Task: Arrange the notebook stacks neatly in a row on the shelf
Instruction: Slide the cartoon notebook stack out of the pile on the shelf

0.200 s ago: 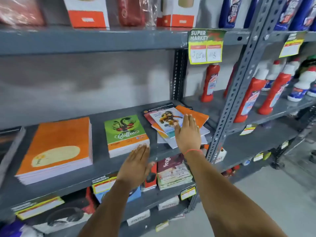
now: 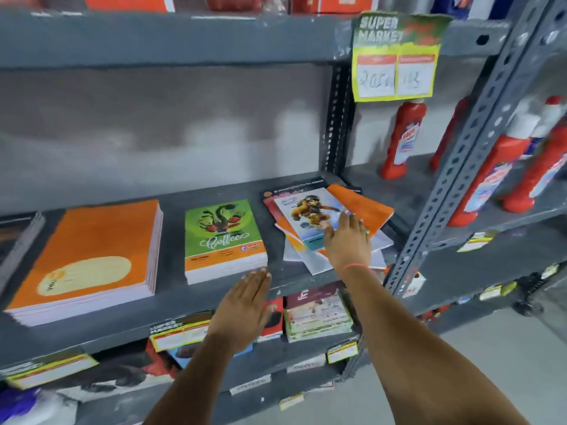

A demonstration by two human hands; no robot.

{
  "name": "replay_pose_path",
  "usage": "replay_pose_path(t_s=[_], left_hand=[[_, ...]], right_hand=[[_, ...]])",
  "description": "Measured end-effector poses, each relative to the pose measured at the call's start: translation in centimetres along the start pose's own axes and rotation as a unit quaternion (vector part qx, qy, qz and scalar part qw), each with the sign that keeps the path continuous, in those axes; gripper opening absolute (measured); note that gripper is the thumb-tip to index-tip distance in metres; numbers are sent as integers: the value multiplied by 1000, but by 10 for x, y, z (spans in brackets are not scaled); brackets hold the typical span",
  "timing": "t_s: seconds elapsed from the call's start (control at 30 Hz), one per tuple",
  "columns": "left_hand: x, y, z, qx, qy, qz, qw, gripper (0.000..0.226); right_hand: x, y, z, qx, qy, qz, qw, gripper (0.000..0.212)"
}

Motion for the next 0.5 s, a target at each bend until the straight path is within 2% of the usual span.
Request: replay_pose_path(t_s=[0.1,0.2,0.33,0.43,0.5], left_hand=[[-1,-1,0,-2,-3,-37,999,63],[0,-1,1,-3,-19,-38,999,65],[1,-3,0,7,-28,-33,999,69],[1,-2,1,12,-29,-23,999,71],[1,-3,1,6,-34,1,999,72]], right_hand=[[23,3,-7,-22,36,26,999,60],[54,15,-17,-15,77,93,993,66],[100,34,-30,-52,97,155,982,94],[83,5,-8,-48,129,188,973,77],[94,0,1,-17,97,227,969,80]])
Point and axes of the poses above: each hand's wrist, its own x-axis towards the middle knuckle, its own y-axis out of the palm, z = x × y, the point moved 4 cm from there along x, towards the middle knuckle, and after that the axes turned 4 degrees about x, right-handed, at the moved point
